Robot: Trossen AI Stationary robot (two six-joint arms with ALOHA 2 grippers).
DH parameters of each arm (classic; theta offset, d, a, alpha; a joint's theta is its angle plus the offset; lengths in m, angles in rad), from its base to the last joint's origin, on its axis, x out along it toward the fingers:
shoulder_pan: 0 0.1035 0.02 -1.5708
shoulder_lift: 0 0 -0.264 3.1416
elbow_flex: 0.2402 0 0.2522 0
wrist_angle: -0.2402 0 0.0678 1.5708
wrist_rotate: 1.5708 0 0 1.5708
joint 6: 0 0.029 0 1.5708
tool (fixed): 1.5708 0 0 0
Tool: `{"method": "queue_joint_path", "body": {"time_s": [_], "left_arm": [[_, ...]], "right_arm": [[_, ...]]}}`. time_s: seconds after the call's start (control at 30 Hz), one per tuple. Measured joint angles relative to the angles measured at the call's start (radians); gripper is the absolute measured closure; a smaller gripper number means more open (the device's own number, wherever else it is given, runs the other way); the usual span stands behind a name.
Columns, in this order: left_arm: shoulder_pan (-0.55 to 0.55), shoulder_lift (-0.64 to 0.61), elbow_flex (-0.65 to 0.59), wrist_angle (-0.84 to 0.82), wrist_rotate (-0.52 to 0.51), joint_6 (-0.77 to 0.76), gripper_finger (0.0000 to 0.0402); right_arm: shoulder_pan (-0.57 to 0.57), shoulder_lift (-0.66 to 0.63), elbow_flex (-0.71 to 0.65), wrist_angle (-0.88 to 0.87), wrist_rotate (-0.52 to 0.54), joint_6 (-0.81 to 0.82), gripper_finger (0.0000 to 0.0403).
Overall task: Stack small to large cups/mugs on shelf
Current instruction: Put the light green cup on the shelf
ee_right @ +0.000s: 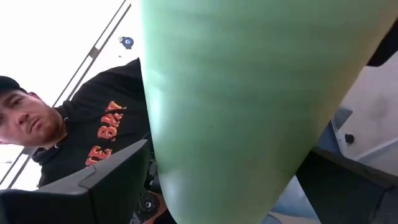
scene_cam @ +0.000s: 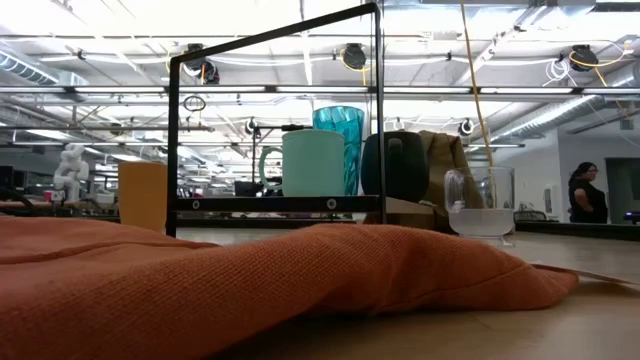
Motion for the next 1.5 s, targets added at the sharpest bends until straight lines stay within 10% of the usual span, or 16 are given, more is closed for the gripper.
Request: {"method": "queue_joint_path", "body": {"time_s": [1.5], "left_arm": [[0.019,0.000,0.000,0.027,0.011,-0.047,0.0349]], "right_arm": [[0.027,0.000,0.000,-0.008,0.019,-0.011,0.0089]]}}
